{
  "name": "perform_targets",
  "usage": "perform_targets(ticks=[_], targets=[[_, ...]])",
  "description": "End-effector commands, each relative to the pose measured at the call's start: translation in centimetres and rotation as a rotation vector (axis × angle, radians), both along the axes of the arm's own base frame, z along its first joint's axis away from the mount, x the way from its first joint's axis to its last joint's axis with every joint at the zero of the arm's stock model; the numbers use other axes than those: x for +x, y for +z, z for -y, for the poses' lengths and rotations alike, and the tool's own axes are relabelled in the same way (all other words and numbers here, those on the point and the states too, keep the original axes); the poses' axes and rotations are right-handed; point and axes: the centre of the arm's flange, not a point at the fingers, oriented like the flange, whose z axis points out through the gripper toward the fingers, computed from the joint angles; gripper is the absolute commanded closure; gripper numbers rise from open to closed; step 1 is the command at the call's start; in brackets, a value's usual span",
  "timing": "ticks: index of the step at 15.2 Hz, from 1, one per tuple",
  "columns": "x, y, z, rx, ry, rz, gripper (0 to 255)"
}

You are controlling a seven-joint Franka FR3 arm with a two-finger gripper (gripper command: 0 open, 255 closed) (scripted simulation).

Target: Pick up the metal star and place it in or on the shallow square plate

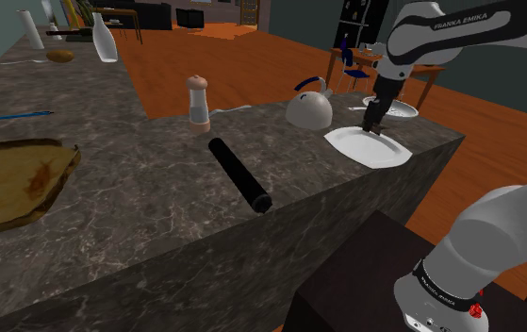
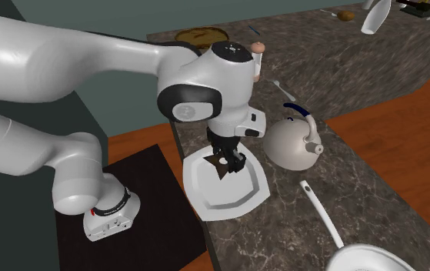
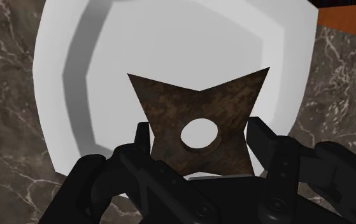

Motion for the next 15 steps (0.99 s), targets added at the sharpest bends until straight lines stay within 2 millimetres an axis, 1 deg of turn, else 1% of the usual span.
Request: perform_targets(ticks=[1,13,14,15], targets=[[-0.3,-0.3,1.3,0.0,0.001,0.0,255],[-0.3,-6.7,1.3,0.0,0.001,0.0,255],[-0.3,-7.1,1.3,0.0,0.001,0.0,255],[-0.3,-7.1,1.3,0.0,0.001,0.0,255]])
